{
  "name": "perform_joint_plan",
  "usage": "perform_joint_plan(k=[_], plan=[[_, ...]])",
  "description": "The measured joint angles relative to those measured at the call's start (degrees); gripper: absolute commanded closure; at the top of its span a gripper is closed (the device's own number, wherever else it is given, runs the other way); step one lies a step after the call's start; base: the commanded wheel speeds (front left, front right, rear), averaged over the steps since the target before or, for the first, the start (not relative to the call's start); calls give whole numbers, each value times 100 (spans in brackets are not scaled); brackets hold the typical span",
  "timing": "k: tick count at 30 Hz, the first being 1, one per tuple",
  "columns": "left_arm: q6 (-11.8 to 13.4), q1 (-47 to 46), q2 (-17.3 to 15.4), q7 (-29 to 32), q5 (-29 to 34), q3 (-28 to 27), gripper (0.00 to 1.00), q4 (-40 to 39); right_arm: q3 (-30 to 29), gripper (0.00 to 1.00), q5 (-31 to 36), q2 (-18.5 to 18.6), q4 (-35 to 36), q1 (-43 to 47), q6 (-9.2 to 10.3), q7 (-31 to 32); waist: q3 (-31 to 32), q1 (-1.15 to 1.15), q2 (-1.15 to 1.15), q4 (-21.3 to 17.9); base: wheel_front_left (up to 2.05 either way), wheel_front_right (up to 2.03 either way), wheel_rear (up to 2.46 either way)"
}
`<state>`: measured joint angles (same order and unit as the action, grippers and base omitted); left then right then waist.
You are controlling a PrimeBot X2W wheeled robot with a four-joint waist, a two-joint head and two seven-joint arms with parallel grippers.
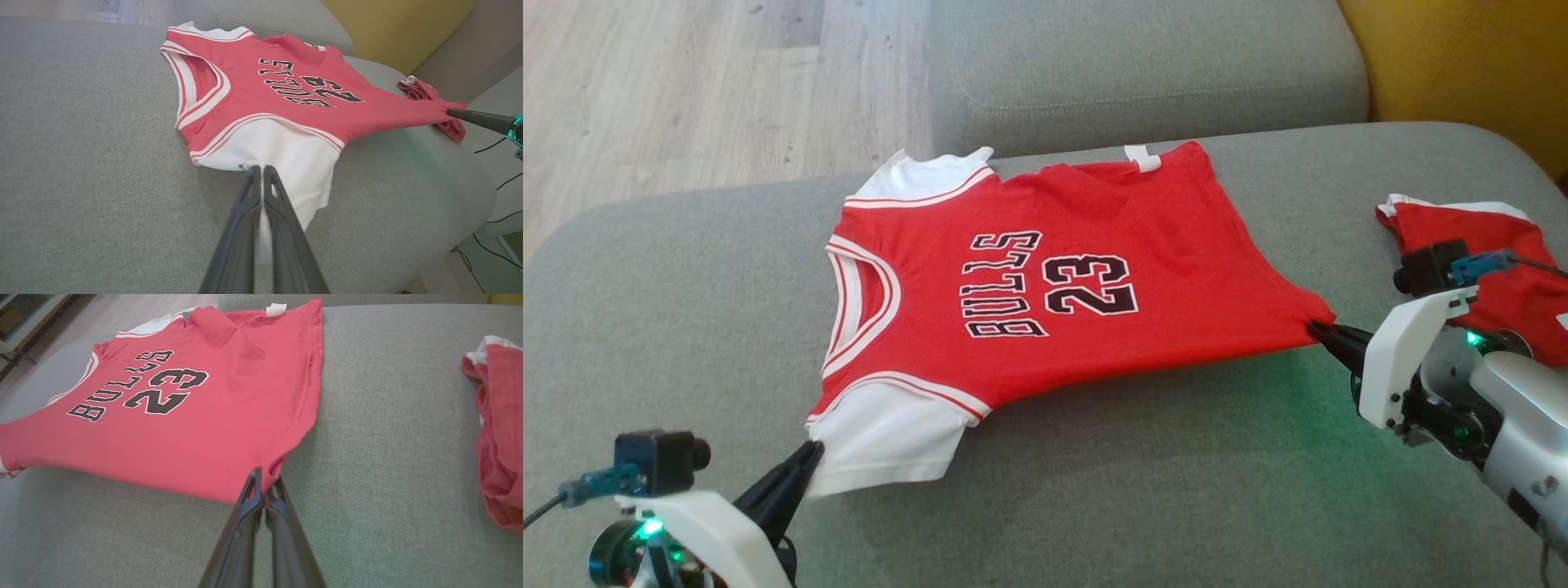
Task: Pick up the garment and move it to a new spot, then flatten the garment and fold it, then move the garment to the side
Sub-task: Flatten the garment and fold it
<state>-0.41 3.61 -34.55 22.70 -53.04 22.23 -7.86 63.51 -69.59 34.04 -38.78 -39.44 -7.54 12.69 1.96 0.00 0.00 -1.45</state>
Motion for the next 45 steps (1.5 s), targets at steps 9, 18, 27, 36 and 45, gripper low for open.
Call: perform_joint_plan(k=[9,18,27,36,45], plan=[[40,-528,-96,104,193,-1,100,226,-31,100,1,-25,-55,-135,0,2,-261,0,0,-52,0,0,0],[-202,-1761,-266,516,613,190,100,899,-67,100,44,-191,-360,-734,0,275,-717,1,0,-74,0,0,0],[-472,-3055,-202,920,1199,776,100,1968,18,100,236,-511,-784,-1261,0,599,-1188,1,0,-81,0,0,0],[-670,-4209,10,948,1891,1499,100,2978,140,100,375,-726,-1132,-1714,0,657,-1626,1,0,-66,0,0,0],[-616,-5205,567,-110,2202,1639,0,3898,62,0,469,-928,-1574,-2091,0,227,-1931,1,-1,-86,0,0,0]])
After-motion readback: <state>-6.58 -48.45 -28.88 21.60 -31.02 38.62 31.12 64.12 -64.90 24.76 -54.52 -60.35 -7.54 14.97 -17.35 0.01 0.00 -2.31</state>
